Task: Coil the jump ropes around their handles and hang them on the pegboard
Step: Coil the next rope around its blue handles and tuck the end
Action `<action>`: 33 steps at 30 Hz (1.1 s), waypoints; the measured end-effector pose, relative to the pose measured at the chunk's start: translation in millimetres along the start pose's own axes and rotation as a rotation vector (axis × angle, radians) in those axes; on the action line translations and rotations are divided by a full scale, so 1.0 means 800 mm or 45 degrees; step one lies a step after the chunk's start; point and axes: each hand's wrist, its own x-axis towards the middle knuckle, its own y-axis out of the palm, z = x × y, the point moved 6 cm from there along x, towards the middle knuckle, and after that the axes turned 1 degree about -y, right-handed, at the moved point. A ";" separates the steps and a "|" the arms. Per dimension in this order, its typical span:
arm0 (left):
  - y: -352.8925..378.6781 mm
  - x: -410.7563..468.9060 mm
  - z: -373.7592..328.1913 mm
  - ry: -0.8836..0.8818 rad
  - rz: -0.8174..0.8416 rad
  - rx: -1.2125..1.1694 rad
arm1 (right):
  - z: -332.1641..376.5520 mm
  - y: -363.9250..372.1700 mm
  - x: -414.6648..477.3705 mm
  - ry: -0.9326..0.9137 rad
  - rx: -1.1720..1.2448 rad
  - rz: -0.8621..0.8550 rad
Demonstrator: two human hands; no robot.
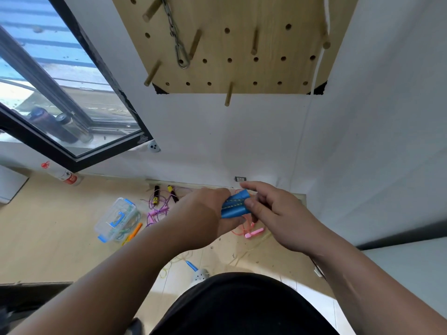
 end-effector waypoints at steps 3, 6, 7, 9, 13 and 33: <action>-0.002 0.003 0.021 -0.124 -0.017 -0.058 | -0.002 -0.012 0.001 -0.005 -0.398 -0.003; -0.004 0.004 0.036 -0.241 -0.025 -0.140 | -0.004 -0.018 -0.001 -0.024 -0.541 0.053; -0.004 0.004 0.036 -0.254 -0.019 -0.160 | -0.004 -0.018 -0.002 -0.042 -0.528 0.055; -0.004 0.005 0.033 -0.269 -0.008 -0.213 | -0.009 -0.016 -0.002 -0.061 -0.463 0.054; -0.004 0.004 0.029 -0.275 0.046 -0.419 | -0.020 -0.011 -0.001 -0.080 -0.367 0.105; 0.017 -0.015 -0.037 0.253 0.472 0.364 | -0.002 -0.014 0.044 -0.203 -0.498 0.788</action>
